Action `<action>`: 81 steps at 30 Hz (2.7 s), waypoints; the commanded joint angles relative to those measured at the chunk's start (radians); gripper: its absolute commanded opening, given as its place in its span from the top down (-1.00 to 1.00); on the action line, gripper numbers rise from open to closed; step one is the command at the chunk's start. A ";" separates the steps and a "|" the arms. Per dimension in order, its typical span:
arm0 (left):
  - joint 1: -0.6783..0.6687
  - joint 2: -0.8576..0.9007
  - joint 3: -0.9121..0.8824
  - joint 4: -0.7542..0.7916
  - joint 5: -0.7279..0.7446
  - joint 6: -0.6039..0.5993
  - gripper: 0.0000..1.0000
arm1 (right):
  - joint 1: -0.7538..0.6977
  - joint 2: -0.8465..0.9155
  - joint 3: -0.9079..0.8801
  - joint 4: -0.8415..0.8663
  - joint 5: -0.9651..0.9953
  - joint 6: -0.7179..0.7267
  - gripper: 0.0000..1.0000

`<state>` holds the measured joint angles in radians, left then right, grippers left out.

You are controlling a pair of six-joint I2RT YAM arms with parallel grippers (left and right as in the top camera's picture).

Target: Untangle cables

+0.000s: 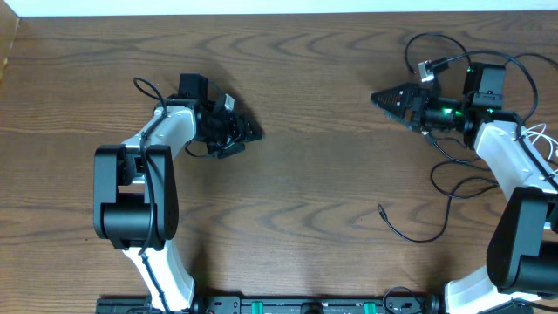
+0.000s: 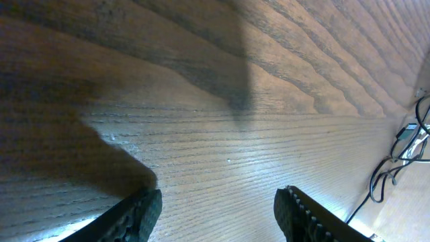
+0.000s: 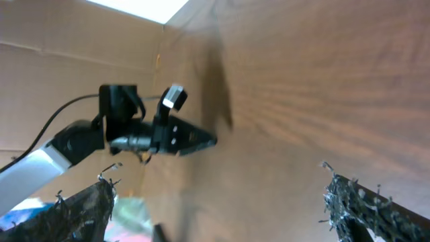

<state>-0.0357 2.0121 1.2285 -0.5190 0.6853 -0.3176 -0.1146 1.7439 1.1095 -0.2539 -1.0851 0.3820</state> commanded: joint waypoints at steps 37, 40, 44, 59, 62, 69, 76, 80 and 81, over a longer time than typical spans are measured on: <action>0.006 0.069 -0.047 -0.006 -0.174 0.002 -0.24 | -0.083 0.007 -0.001 -0.238 0.708 0.061 -0.98; 0.006 0.069 -0.047 -0.006 -0.174 0.002 -0.24 | -0.066 0.007 -0.001 -0.211 0.708 -0.035 -0.99; 0.006 0.069 -0.047 0.005 -0.174 0.002 -0.25 | -0.040 0.007 -0.001 -0.189 0.710 -0.379 -0.85; 0.006 0.069 -0.047 0.008 -0.174 0.002 -0.80 | -0.013 0.010 -0.070 -0.088 0.716 -0.526 -0.99; 0.006 0.069 -0.047 0.008 -0.174 0.002 -0.92 | 0.003 0.010 -0.132 0.003 0.716 -0.526 -0.99; 0.006 0.069 -0.047 0.008 -0.174 0.002 -0.96 | 0.032 0.010 -0.286 0.252 0.748 -0.526 -0.99; 0.006 0.069 -0.047 0.008 -0.174 0.002 -0.96 | 0.032 0.010 -0.355 0.357 0.769 -0.526 -0.99; 0.006 0.069 -0.047 0.008 -0.174 0.002 -0.96 | 0.032 0.010 -0.358 0.356 0.767 -0.525 -0.99; 0.006 0.069 -0.047 0.008 -0.174 0.002 -0.96 | 0.032 0.010 -0.358 0.354 0.768 -0.526 -0.98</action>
<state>-0.0357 1.9961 1.2388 -0.4923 0.6964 -0.3180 -0.0864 1.7443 0.7567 0.0986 -0.3214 -0.1360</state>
